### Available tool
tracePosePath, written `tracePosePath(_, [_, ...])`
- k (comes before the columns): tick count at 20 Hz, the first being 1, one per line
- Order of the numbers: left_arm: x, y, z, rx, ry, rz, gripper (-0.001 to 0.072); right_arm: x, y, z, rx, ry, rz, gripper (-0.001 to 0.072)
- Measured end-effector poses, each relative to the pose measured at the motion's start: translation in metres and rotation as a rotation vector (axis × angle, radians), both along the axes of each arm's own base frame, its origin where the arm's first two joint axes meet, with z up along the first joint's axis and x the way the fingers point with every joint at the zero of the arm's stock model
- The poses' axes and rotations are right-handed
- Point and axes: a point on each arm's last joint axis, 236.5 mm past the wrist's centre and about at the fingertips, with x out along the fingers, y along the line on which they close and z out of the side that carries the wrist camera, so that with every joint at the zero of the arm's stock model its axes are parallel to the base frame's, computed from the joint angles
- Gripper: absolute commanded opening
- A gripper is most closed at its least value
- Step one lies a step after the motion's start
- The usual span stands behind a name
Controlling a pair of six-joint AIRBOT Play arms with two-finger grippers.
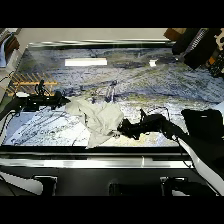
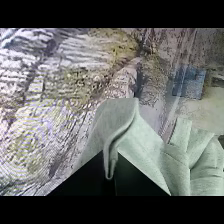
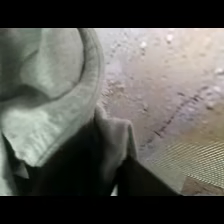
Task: Fold the clothes and pants, and hang the long-sleeved shirts on hangers.
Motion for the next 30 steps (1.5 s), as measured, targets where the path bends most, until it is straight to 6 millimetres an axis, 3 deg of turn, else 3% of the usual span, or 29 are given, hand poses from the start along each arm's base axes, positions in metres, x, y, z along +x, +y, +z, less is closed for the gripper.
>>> tracePosePath(2, [0.000,0.000,0.004,-0.002,-0.003,-0.001,0.0013,0.005,0.007,0.009,0.015,-0.026,0.002,0.0049])
tracePosePath(4, [0.005,0.003,0.023,-0.002,-0.036,-0.006,0.0012,0.018,0.010,0.032,0.025,-0.094,0.003,0.0049])
tracePosePath(6, [0.017,0.012,0.063,0.023,-0.121,-0.006,0.0012,0.034,0.000,0.066,0.006,-0.185,0.005,0.0049])
tracePosePath(8, [0.031,0.027,0.122,0.087,-0.246,0.004,0.0012,0.060,-0.030,0.120,-0.039,-0.329,-0.016,0.0049])
tracePosePath(9, [0.036,0.039,0.161,0.144,-0.326,0.017,0.0012,0.075,-0.050,0.155,-0.072,-0.425,-0.041,0.0049])
tracePosePath(11, [0.039,0.064,0.245,0.264,-0.485,0.080,0.0012,0.100,-0.100,0.250,-0.151,-0.671,-0.123,0.0049])
tracePosePath(13, [0.025,0.085,0.336,0.376,-0.655,0.175,0.0012,0.100,-0.143,0.357,-0.229,-0.927,-0.217,0.0050])
tracePosePath(15, [-0.005,0.095,0.420,0.464,-0.823,0.266,0.0012,0.071,-0.165,0.453,-0.279,-1.148,-0.273,0.0051])
tracePosePath(17, [-0.050,0.096,0.494,0.528,-0.986,0.350,0.0012,0.032,-0.173,0.525,-0.313,-1.326,-0.306,0.0050])
tracePosePath(19, [-0.093,0.096,0.539,0.575,-1.080,0.419,0.0013,-0.005,-0.176,0.574,-0.329,-1.452,-0.340,0.0050])
tracePosePath(20, [-0.110,0.098,0.554,0.595,-1.104,0.456,0.0012,-0.019,-0.177,0.590,-0.329,-1.487,-0.359,0.0050])
tracePosePath(22, [-0.136,0.103,0.571,0.622,-1.127,0.518,0.0012,-0.032,-0.184,0.608,-0.346,-1.521,-0.403,0.0050])
tracePosePath(23, [-0.141,0.104,0.570,0.630,-1.111,0.528,0.0013,-0.031,-0.188,0.610,-0.351,-1.513,-0.425,0.0051])
tracePosePath(25, [-0.134,0.106,0.548,0.636,-1.033,0.508,0.0013,-0.009,-0.196,0.593,-0.357,-1.415,-0.445,0.0051])
tracePosePath(27, [-0.109,0.101,0.498,0.626,-0.888,0.436,0.0013,0.032,-0.199,0.551,-0.367,-1.242,-0.418,0.0051])
tracePosePath(30, [-0.062,0.083,0.388,0.591,-0.624,0.280,0.0013,0.098,-0.192,0.440,-0.398,-0.890,-0.262,0.0051])
